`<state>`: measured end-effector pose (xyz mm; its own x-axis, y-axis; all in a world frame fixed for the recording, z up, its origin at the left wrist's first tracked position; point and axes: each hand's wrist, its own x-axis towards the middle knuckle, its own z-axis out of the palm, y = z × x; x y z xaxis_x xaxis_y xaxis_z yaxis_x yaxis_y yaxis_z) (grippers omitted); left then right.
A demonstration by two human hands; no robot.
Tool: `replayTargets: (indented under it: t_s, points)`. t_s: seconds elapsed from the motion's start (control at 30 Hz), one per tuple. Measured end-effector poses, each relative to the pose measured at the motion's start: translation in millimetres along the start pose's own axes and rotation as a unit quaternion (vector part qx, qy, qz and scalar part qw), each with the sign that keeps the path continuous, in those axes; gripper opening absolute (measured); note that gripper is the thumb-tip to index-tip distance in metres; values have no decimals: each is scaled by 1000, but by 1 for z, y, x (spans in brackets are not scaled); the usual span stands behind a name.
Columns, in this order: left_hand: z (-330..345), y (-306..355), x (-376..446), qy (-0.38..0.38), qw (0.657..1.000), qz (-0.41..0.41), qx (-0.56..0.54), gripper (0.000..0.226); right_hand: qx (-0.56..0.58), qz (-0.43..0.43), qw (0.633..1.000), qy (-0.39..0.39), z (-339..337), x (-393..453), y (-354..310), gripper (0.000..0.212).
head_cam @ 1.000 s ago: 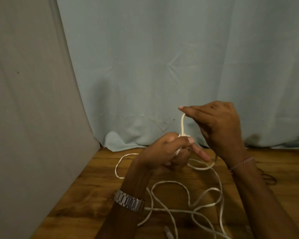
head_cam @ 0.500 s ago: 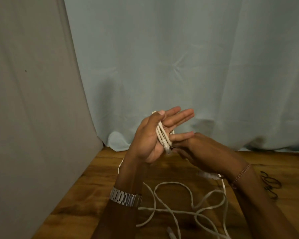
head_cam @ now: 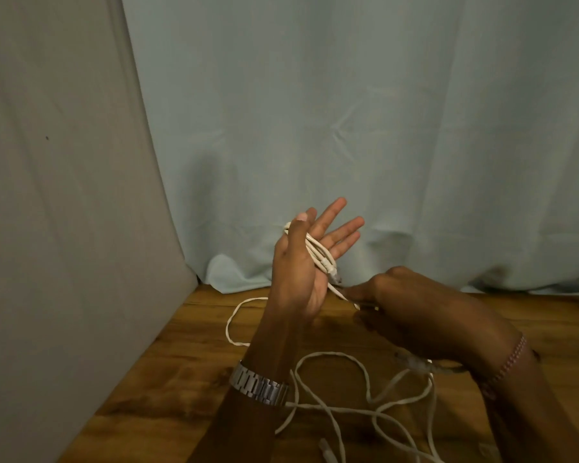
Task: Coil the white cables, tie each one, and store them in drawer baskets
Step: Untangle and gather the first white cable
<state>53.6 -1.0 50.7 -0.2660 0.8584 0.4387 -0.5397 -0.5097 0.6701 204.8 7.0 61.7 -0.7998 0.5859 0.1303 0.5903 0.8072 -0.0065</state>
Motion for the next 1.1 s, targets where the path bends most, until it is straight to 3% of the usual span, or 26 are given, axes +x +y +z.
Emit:
replayTargets:
  t_s: [0.13,0.17,0.3,0.37,0.43,0.5,0.63,0.77,0.93,1.1]
  points:
    - [4,-4,-3,14,996,19,85,35,-22,6,999,42,-9,-8,-6,26]
    - [5,-4,-4,12,993,18,115,32,-41,5,996,76,-13,-12,-6,30]
    - [3,1,-10,-21,968,-16,251,67,-113,-26,960,253,-23,-25,-7,21]
    - [-3,-1,-9,-24,947,-27,320,58,-106,-46,951,287,-25,-24,-1,13]
    - [-8,-2,-9,-60,932,-50,354,44,-58,-92,948,300,-26,-21,10,13]
    - [-8,-1,-11,-132,909,-82,386,57,-34,-144,935,321,-28,-19,18,9]
    - [-4,4,-14,-203,894,-146,373,86,-46,-160,907,387,-26,-14,22,10]
    - [-4,11,-14,-226,907,-179,306,75,-35,-180,890,417,-20,-5,27,14]
    - [-4,13,-15,-233,908,-177,300,62,-7,-188,872,453,-17,-4,36,17]
    - [-9,11,-16,-270,916,-186,230,48,-13,-146,872,467,-14,0,51,28]
